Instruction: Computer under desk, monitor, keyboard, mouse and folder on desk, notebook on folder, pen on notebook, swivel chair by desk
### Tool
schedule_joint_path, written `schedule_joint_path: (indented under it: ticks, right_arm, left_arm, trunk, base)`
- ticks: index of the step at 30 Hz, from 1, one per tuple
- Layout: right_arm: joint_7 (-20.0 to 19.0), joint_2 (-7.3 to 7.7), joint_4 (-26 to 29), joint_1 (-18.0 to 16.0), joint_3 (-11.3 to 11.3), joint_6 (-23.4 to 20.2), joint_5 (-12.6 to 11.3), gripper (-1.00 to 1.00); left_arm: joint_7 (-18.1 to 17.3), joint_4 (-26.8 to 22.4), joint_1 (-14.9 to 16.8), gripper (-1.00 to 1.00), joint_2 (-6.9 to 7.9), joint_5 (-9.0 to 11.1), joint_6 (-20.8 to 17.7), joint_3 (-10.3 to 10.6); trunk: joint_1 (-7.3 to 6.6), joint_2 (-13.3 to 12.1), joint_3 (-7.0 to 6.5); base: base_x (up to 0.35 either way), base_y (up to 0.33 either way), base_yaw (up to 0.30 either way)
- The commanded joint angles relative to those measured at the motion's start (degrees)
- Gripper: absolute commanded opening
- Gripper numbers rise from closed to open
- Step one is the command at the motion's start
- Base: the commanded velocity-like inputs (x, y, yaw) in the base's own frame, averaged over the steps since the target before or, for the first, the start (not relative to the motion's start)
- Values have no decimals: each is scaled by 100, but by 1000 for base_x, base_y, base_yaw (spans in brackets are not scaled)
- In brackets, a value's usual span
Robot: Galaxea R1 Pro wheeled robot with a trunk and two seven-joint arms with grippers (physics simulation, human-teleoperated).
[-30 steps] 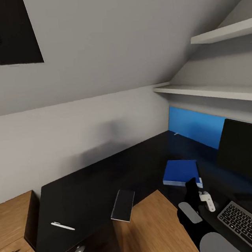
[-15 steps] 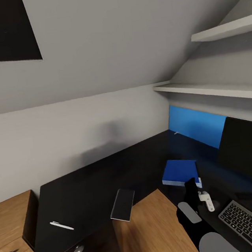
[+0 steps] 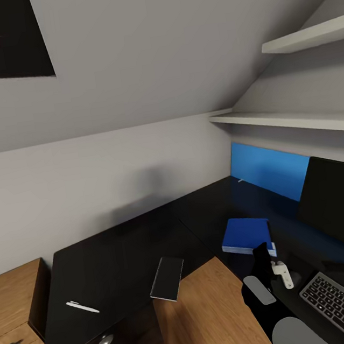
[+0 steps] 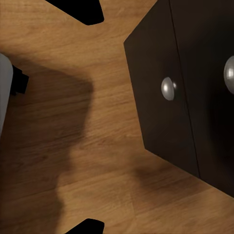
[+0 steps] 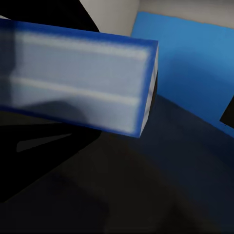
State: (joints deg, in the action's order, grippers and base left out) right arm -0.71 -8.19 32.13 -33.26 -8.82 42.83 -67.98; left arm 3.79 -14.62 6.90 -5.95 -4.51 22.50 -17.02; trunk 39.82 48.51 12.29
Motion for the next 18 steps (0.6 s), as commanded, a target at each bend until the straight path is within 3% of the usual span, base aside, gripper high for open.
schedule_joint_path:
  ticks: [1, 6, 9, 11, 13, 15, 16, 18]
  right_arm:
    - [-8, -1, 4, -4, -15, 6, -11, -100]
    - [-1, 2, 4, -5, -15, 6, -13, -100]
    - [0, 2, 4, -5, -12, 6, -13, -100]
    - [0, 2, 4, -4, -4, 6, -13, -100]
    - [-2, 2, 4, -4, 0, 6, -13, -100]
    - [-2, 2, 4, -4, 2, 6, -13, -100]
    - [-4, 2, 4, -5, 5, 6, -13, -100]
    - [-3, -1, 4, -3, 9, 6, -13, -100]
  left_arm:
    - [34, 3, 4, 100, -3, -49, 17, -12]
    - [34, -12, 4, 100, -3, -43, 20, -8]
    - [22, -266, 4, 100, 0, -36, 19, -11]
    - [7, -933, -11, 100, -2, -26, -12, -18]
    - [-3, -1672, -249, 100, -2, -16, -238, -20]
    - [-22, -2742, -712, 100, -7, -6, -1019, -20]
    - [-173, -3691, -1168, 100, -10, 30, -2013, -21]
    - [-575, -4421, -1578, 100, -4, 167, -2988, -27]
  trunk:
    - [23, 48, 27]
    - [133, 248, 116]
    - [199, 369, 170]
    - [243, 449, 206]
    - [287, 529, 242]
    - [331, 609, 278]
    - [353, 649, 296]
    - [397, 730, 332]
  base:
    - [0, 0, 0]
    - [0, 0, 0]
    - [0, 0, 0]
    - [0, 0, 0]
    - [0, 0, 0]
    - [0, 0, 0]
    - [0, 0, 0]
    - [0, 0, 0]
